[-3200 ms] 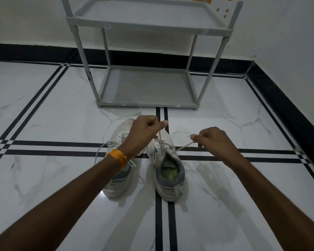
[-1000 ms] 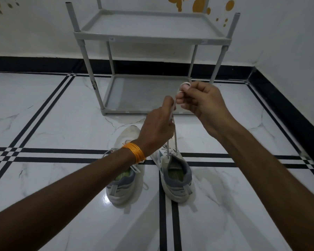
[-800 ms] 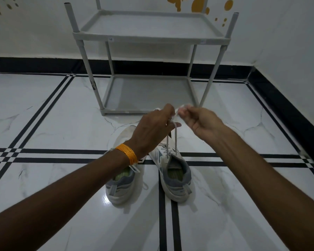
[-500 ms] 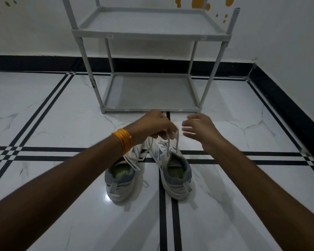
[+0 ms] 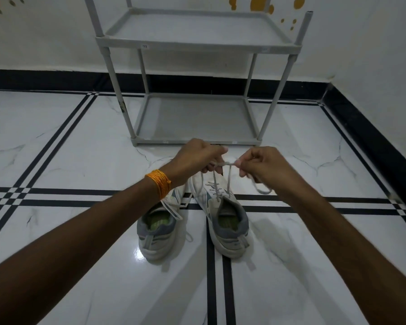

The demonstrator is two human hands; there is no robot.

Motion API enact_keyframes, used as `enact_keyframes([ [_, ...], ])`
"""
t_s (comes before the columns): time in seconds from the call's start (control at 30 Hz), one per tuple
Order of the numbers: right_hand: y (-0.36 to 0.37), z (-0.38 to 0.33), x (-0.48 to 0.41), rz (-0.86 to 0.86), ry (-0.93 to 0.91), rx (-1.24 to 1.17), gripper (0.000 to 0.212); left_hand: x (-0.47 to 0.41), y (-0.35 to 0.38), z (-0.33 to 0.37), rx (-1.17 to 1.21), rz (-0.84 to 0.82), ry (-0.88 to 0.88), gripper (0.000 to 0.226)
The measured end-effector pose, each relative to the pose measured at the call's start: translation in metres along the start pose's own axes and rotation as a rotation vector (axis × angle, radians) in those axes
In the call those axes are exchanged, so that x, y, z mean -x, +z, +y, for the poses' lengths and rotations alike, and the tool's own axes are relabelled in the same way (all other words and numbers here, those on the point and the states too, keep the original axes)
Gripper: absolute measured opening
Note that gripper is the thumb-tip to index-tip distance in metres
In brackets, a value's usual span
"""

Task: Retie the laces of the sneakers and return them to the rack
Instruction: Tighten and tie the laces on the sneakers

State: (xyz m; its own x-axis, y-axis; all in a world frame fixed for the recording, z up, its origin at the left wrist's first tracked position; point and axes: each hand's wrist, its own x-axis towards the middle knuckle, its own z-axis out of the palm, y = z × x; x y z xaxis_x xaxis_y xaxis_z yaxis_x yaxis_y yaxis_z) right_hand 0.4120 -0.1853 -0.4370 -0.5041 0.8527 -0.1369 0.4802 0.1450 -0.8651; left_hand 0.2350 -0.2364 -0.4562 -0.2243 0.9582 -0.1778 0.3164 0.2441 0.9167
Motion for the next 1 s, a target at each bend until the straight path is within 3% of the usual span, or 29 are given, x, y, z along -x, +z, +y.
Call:
enact_keyframes([
  [0.1,-0.020,0.021,-0.010,0.135,0.036,0.149,0.017,-0.001,-0.010,-0.017,-0.219,0.119,0.111,0.019],
  [0.23,-0.027,0.079,-0.027,0.127,0.185,0.423,0.016,-0.006,-0.028,-0.050,-0.610,0.241,0.155,0.010],
  [0.4,-0.011,0.142,-0.031,0.092,0.209,0.737,0.017,-0.002,-0.037,-0.085,-1.034,0.148,0.069,0.011],
  [0.5,-0.001,0.139,-0.027,0.056,0.120,0.816,0.032,0.002,-0.016,-0.086,-1.211,0.127,0.086,0.018],
  [0.57,0.008,0.127,-0.027,0.103,-0.043,0.808,0.040,0.002,0.006,-0.080,-1.119,0.137,0.129,0.022],
  [0.63,0.021,0.106,-0.024,0.066,-0.134,0.660,0.033,0.003,0.028,-0.078,-0.899,0.111,0.154,0.023],
  [0.73,0.036,0.086,-0.018,-0.142,-0.022,0.422,0.014,0.010,0.053,-0.089,-0.671,0.091,0.145,0.015],
  [0.8,0.037,0.084,-0.016,-0.164,0.001,0.392,0.007,0.016,0.060,-0.100,-0.590,0.140,0.147,0.010],
  [0.93,0.038,0.084,-0.015,-0.138,-0.011,0.390,0.009,0.022,0.058,-0.105,-0.557,0.142,0.197,0.009],
  [1.0,0.042,0.085,-0.015,-0.142,-0.070,0.514,0.011,0.021,0.054,-0.103,-0.634,0.126,0.243,0.004],
])
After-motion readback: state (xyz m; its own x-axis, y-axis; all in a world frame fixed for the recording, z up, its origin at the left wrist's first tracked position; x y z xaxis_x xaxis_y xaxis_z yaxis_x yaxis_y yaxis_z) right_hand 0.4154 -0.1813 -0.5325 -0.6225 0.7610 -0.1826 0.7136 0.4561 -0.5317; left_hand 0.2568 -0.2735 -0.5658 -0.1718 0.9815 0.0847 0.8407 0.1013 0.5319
